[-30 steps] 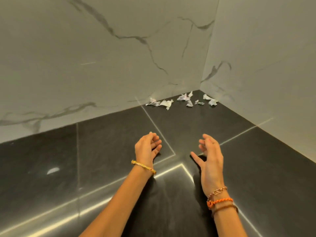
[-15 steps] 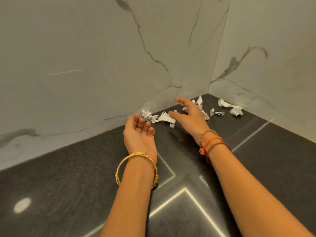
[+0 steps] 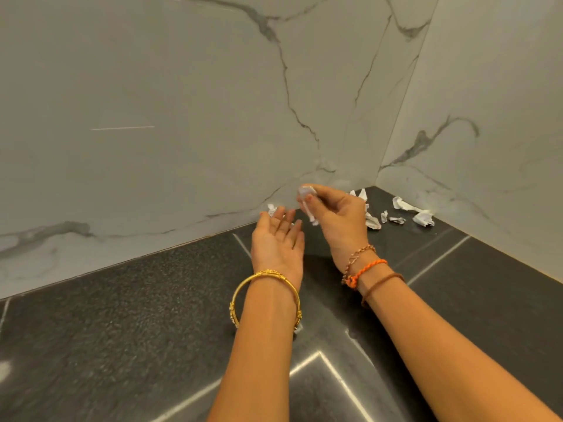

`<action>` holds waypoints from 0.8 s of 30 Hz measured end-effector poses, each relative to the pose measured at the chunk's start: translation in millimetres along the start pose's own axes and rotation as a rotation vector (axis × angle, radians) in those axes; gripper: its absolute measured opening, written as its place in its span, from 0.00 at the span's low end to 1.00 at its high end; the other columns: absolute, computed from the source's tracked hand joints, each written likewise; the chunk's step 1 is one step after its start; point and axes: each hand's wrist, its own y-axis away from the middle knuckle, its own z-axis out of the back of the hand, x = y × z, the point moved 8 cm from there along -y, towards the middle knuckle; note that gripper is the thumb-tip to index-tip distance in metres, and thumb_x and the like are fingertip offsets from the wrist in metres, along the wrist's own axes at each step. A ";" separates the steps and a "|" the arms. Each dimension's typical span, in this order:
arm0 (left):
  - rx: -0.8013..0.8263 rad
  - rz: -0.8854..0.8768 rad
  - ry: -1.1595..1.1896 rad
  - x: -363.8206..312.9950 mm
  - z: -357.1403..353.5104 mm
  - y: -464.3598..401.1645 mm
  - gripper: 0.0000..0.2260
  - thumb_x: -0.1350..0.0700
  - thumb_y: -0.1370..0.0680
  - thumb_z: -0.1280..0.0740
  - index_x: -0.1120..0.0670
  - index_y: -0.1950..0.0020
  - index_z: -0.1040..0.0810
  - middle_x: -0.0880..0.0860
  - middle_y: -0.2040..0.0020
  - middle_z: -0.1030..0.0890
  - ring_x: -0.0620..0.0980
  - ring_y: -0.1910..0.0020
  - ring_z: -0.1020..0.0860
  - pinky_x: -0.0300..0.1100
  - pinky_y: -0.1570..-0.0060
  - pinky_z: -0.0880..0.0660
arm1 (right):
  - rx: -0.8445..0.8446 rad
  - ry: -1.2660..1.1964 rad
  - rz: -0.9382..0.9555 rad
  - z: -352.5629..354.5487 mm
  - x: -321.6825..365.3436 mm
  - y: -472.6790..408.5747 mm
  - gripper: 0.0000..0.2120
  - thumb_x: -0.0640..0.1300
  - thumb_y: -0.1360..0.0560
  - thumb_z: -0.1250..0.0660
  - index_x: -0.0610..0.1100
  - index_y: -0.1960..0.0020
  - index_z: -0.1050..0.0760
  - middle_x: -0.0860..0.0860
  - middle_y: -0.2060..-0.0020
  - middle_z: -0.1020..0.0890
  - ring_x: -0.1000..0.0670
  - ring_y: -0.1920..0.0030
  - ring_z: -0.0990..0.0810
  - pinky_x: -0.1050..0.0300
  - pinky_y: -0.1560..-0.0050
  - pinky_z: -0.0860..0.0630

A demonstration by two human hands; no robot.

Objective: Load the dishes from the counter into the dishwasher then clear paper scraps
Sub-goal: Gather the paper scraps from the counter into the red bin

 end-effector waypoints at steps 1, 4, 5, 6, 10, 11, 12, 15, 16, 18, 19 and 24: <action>0.029 0.035 0.027 1.5 -0.9 1.4 0.19 0.48 0.18 0.49 0.59 0.40 0.27 0.58 0.39 0.25 0.55 0.35 0.29 0.46 0.36 0.34 | 0.102 0.006 -0.006 -12.2 4.6 4.8 0.08 0.33 0.27 0.35 0.39 0.49 0.21 0.49 0.56 0.19 0.63 0.55 0.22 0.69 0.51 0.27; 0.079 0.049 0.150 -4.3 -2.2 3.8 0.20 0.45 0.19 0.50 0.59 0.49 0.26 0.59 0.45 0.24 0.57 0.41 0.26 0.50 0.44 0.30 | 0.271 0.210 0.046 -33.3 7.8 12.5 0.08 0.41 0.25 0.34 0.47 0.46 0.22 0.55 0.52 0.21 0.57 0.38 0.32 0.63 0.39 0.34; 0.069 0.035 0.194 -8.2 -0.5 3.1 0.20 0.46 0.19 0.50 0.59 0.50 0.27 0.59 0.48 0.24 0.57 0.45 0.25 0.50 0.47 0.29 | 0.241 0.226 0.080 -30.9 7.9 9.8 0.09 0.43 0.25 0.35 0.47 0.45 0.22 0.56 0.51 0.21 0.56 0.39 0.30 0.62 0.39 0.33; 0.053 0.020 0.237 -11.6 1.8 2.1 0.19 0.47 0.19 0.50 0.60 0.50 0.27 0.59 0.50 0.24 0.57 0.49 0.25 0.49 0.52 0.27 | 0.184 0.204 0.099 -25.2 7.2 6.4 0.10 0.44 0.24 0.36 0.47 0.44 0.22 0.55 0.51 0.21 0.54 0.43 0.26 0.61 0.41 0.29; 0.020 0.002 0.313 -16.3 5.4 1.0 0.17 0.49 0.19 0.46 0.61 0.50 0.27 0.59 0.55 0.24 0.54 0.59 0.24 0.41 0.68 0.21 | 0.142 0.340 0.116 -18.1 -1.5 -9.1 0.10 0.39 0.22 0.39 0.45 0.44 0.23 0.43 0.44 0.20 0.47 0.46 0.23 0.68 0.49 0.29; 0.014 -0.005 0.305 -17.4 5.6 0.7 0.16 0.49 0.19 0.45 0.61 0.51 0.27 0.59 0.56 0.25 0.53 0.61 0.25 0.40 0.70 0.22 | 0.197 0.479 0.157 -23.8 -3.5 -12.8 0.12 0.37 0.23 0.38 0.43 0.42 0.22 0.45 0.43 0.21 0.49 0.44 0.24 0.70 0.49 0.31; 0.005 -0.018 0.286 -19.2 6.0 0.7 0.15 0.50 0.19 0.44 0.60 0.52 0.27 0.58 0.56 0.25 0.52 0.62 0.25 0.39 0.71 0.22 | 0.253 0.604 0.201 -31.1 -5.9 -15.1 0.13 0.36 0.24 0.37 0.42 0.42 0.22 0.45 0.44 0.21 0.49 0.43 0.25 0.69 0.47 0.32; -0.041 -0.089 0.218 -26.9 9.2 -0.1 0.12 0.52 0.20 0.42 0.59 0.55 0.26 0.57 0.56 0.26 0.51 0.62 0.26 0.35 0.72 0.24 | 0.414 0.839 0.273 -47.6 -18.3 -17.7 0.13 0.37 0.25 0.36 0.43 0.42 0.22 0.43 0.47 0.20 0.44 0.45 0.24 0.58 0.46 0.31; -0.050 -0.110 0.206 -29.1 10.0 -0.1 0.11 0.52 0.20 0.42 0.58 0.56 0.27 0.56 0.57 0.26 0.51 0.62 0.27 0.35 0.72 0.25 | 0.455 0.893 0.272 -50.0 -21.7 -17.3 0.13 0.39 0.25 0.36 0.44 0.42 0.22 0.43 0.48 0.20 0.44 0.45 0.24 0.60 0.49 0.32; -0.065 -0.136 0.202 -31.9 11.5 -1.0 0.11 0.53 0.20 0.42 0.57 0.59 0.28 0.55 0.58 0.26 0.50 0.62 0.27 0.38 0.67 0.26 | 0.480 0.978 0.264 -51.2 -25.4 -17.0 0.12 0.41 0.24 0.36 0.44 0.42 0.22 0.43 0.47 0.19 0.44 0.44 0.24 0.59 0.51 0.33; -0.072 -0.137 0.201 -31.7 12.1 -1.3 0.10 0.54 0.20 0.41 0.57 0.60 0.29 0.55 0.59 0.27 0.50 0.62 0.27 0.38 0.64 0.27 | 0.458 1.018 0.263 -49.9 -25.1 -16.5 0.11 0.41 0.25 0.36 0.44 0.43 0.21 0.43 0.46 0.19 0.44 0.44 0.24 0.58 0.49 0.32; -0.010 -0.068 0.217 -23.0 7.3 0.6 0.09 0.55 0.20 0.41 0.58 0.57 0.28 0.56 0.59 0.25 0.52 0.62 0.25 0.41 0.58 0.25 | 0.031 0.436 0.091 -12.6 -13.4 -21.2 0.06 0.35 0.27 0.33 0.39 0.52 0.19 0.47 0.62 0.18 0.57 0.61 0.20 0.60 0.54 0.25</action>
